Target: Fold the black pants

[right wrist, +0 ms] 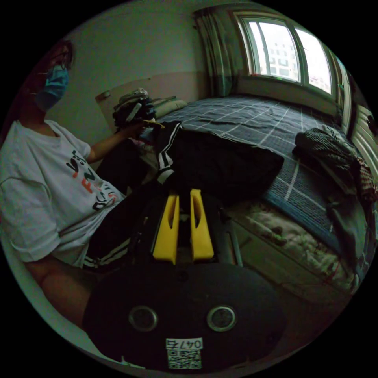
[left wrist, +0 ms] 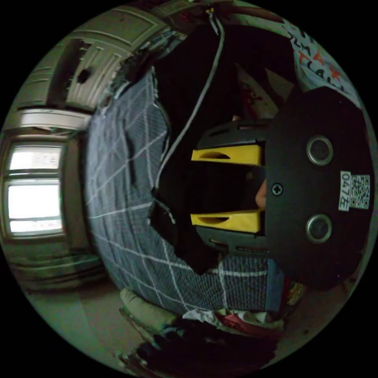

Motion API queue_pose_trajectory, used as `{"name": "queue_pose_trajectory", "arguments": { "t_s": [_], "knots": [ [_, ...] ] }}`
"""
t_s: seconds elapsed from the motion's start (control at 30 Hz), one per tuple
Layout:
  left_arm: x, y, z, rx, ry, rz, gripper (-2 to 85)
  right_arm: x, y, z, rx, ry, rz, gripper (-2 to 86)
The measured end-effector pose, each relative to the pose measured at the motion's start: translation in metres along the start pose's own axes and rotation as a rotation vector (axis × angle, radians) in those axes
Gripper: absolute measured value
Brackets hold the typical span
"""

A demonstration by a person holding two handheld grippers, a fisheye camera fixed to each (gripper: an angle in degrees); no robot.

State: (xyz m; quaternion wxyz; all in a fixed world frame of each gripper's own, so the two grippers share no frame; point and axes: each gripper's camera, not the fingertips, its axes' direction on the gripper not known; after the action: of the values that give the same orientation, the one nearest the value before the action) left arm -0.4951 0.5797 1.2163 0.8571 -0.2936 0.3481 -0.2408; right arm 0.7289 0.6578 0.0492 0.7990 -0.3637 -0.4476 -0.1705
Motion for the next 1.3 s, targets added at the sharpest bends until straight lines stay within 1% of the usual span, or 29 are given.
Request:
{"name": "queue_pose_trajectory", "arguments": {
  "t_s": [0.07,0.1,0.23,0.3,0.37,0.43,0.47,0.5,0.6,0.67,0.73,0.77,0.8,0.87,0.9,0.97,1.03,1.13,1.17,1.2,1.27,1.3],
  "knots": [
    [0.009,-0.011,0.018,-0.107,-0.034,0.067,8.5,-0.002,-0.006,0.007,-0.003,-0.006,-0.028,1.9],
    [0.015,-0.015,0.022,-0.124,-0.040,0.117,5.2,-0.003,-0.007,0.008,-0.002,-0.012,-0.035,2.1],
    [0.017,-0.016,0.002,-0.077,-0.016,0.074,3.8,-0.006,-0.015,0.015,-0.013,0.003,-0.053,2.1],
    [0.013,-0.010,-0.027,0.042,0.027,0.030,3.2,-0.006,-0.020,0.017,-0.010,0.020,-0.048,1.7],
    [0.008,-0.009,-0.042,0.039,0.071,0.003,1.9,-0.006,-0.032,0.024,0.008,0.060,-0.046,1.1],
    [0.004,-0.007,-0.062,0.099,-0.009,-0.007,0.3,-0.005,-0.044,0.035,0.019,0.092,-0.035,0.7],
    [0.000,-0.008,-0.076,0.131,-0.101,-0.021,-0.3,-0.003,-0.053,0.045,0.025,0.112,-0.022,0.5],
    [-0.005,-0.011,-0.086,0.095,-0.141,-0.013,-0.4,-0.001,-0.058,0.050,0.034,0.121,-0.015,0.4],
    [-0.014,-0.006,-0.099,-0.048,-0.172,0.003,-0.5,0.002,-0.087,0.074,0.120,0.133,-0.001,-0.1],
    [-0.016,0.000,-0.093,-0.133,-0.139,0.030,-0.1,-0.002,-0.114,0.100,0.173,0.133,-0.027,-0.1],
    [-0.012,-0.003,-0.086,-0.128,-0.075,0.069,0.9,-0.010,-0.139,0.125,0.208,0.117,-0.072,0.7],
    [-0.008,-0.012,-0.082,-0.091,-0.058,0.067,2.2,-0.018,-0.160,0.147,0.224,0.078,-0.110,1.5],
    [-0.003,-0.025,-0.077,-0.068,-0.039,0.084,8.2,-0.024,-0.171,0.159,0.225,0.052,-0.127,1.9],
    [0.005,-0.050,-0.068,-0.037,0.013,0.125,15.2,-0.052,-0.217,0.218,0.194,-0.083,-0.222,3.2],
    [0.009,-0.068,-0.060,-0.026,0.060,0.150,17.7,-0.060,-0.228,0.234,0.182,-0.114,-0.244,3.3],
    [0.014,-0.099,-0.040,-0.065,0.122,0.198,18.6,-0.089,-0.263,0.295,0.117,-0.176,-0.316,3.5],
    [0.017,-0.131,-0.013,-0.143,0.138,0.219,18.3,-0.102,-0.279,0.332,0.103,-0.173,-0.316,3.1],
    [0.010,-0.168,0.045,-0.363,0.185,0.183,15.1,-0.107,-0.283,0.376,0.119,-0.110,-0.266,1.6],
    [0.002,-0.174,0.068,-0.479,0.205,0.143,11.1,-0.105,-0.277,0.391,0.120,-0.106,-0.247,0.7],
    [-0.005,-0.175,0.080,-0.524,0.213,0.118,7.2,-0.102,-0.273,0.397,0.116,-0.107,-0.230,0.3],
    [-0.017,-0.172,0.077,-0.480,0.195,0.100,3.1,-0.091,-0.262,0.419,0.096,-0.151,-0.154,-0.9],
    [-0.027,-0.168,0.065,-0.425,0.230,0.068,2.4,-0.089,-0.261,0.422,0.097,-0.171,-0.142,-1.0]
  ]
}}
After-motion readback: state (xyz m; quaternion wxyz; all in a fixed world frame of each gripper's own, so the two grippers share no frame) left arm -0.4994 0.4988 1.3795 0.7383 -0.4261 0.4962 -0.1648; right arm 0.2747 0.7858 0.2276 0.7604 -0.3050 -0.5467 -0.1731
